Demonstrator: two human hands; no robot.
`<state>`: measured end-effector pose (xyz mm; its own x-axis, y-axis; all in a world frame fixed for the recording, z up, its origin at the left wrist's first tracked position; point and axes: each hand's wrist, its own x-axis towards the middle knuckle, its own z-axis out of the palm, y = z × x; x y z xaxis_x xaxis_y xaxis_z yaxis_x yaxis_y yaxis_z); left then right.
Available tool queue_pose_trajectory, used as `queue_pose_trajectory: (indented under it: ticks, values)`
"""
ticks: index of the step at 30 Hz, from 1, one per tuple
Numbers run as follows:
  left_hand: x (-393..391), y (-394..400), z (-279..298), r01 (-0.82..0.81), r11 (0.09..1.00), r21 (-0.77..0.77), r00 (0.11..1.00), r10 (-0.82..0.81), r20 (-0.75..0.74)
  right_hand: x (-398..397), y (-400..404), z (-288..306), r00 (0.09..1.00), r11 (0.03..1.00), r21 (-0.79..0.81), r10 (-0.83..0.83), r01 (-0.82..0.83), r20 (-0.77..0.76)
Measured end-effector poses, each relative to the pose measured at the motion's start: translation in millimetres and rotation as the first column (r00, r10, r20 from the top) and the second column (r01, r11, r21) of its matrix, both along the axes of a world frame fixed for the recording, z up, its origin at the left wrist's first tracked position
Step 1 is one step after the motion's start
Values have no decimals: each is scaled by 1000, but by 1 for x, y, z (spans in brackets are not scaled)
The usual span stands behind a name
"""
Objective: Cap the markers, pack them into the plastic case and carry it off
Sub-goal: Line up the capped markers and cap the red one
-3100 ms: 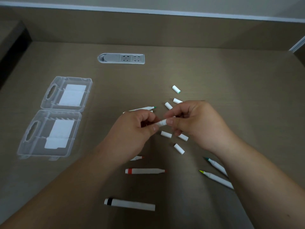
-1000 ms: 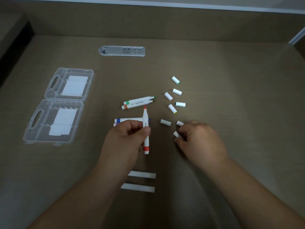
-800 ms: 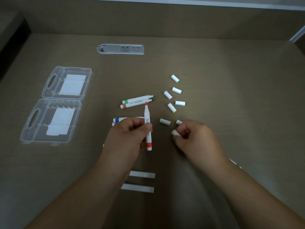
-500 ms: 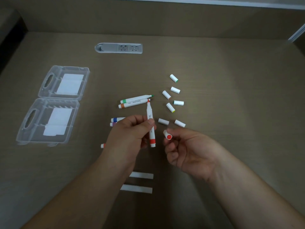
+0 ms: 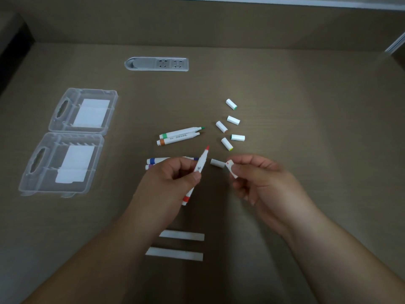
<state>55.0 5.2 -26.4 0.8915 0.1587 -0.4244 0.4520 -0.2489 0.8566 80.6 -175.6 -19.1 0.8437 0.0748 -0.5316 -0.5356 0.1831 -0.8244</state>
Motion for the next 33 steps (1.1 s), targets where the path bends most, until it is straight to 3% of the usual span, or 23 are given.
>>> queue_pose_trajectory:
  ticks: [4,7,13,18,27,31,33]
  values:
    - [-5,7,2,107,990,94,994,-107,-3,4,-1,1,977,979,-198,77,-37,198]
    - [-5,10,4,165,979,121,986,-167,6,5,0,1,957,964,-254,149,-84,249]
    - [-6,16,1,223,959,173,972,-232,38,3,2,-2,921,921,-333,293,-201,255]
    - [-10,20,4,343,903,258,931,-364,34,2,0,-2,843,805,-476,496,-355,208]
    - [-23,21,-4,395,861,320,907,-420,10,-10,4,-13,814,762,-519,546,-387,196]
    - [-27,22,-4,467,789,399,857,-515,16,-17,7,-13,662,527,-747,733,-405,158]
    - [-26,25,-4,481,750,454,835,-550,24,-21,8,-14,634,481,-788,758,-384,153]
